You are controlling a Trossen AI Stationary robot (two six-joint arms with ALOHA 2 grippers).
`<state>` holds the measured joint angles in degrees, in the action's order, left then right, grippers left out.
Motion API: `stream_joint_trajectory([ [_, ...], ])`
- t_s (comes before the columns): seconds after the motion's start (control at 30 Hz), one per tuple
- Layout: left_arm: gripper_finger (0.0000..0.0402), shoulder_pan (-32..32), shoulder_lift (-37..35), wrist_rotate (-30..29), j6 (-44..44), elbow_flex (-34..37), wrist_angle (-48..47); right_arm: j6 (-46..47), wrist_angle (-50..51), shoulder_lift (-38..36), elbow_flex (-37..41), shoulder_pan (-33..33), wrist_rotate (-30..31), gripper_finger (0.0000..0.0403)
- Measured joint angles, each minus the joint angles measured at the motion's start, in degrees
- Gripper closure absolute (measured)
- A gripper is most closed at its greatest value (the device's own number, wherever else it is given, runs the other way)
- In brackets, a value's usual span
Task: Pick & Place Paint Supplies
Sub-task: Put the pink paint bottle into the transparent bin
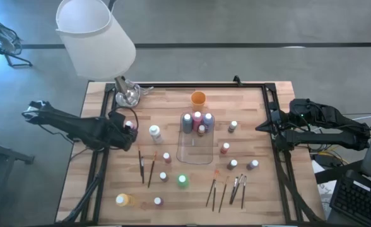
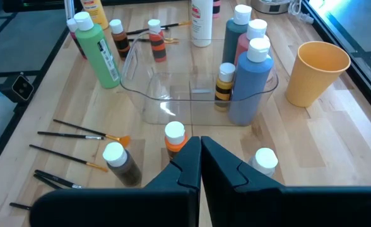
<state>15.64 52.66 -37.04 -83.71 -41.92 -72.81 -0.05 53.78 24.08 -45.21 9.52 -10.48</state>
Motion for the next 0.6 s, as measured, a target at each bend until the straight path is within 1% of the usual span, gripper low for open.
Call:
stream_joint_trajectory([
  [0.17, 0.0229, -0.06, 0.02, -0.23, -1.03, 2.23, 1.86, 0.00, -0.01, 0.01, 0.00, 0.00, 0.00, 0.0394],
  [0.43, 0.0159, -0.15, 0.11, -0.53, -1.54, 3.22, 2.93, 0.01, -0.01, 0.00, 0.00, 0.00, 0.00, 0.0394],
  [0.6, 0.0148, -0.24, 0.11, -1.63, -1.66, 5.68, 6.64, 0.00, 0.00, 0.02, 0.00, 0.00, 0.00, 0.0394],
])
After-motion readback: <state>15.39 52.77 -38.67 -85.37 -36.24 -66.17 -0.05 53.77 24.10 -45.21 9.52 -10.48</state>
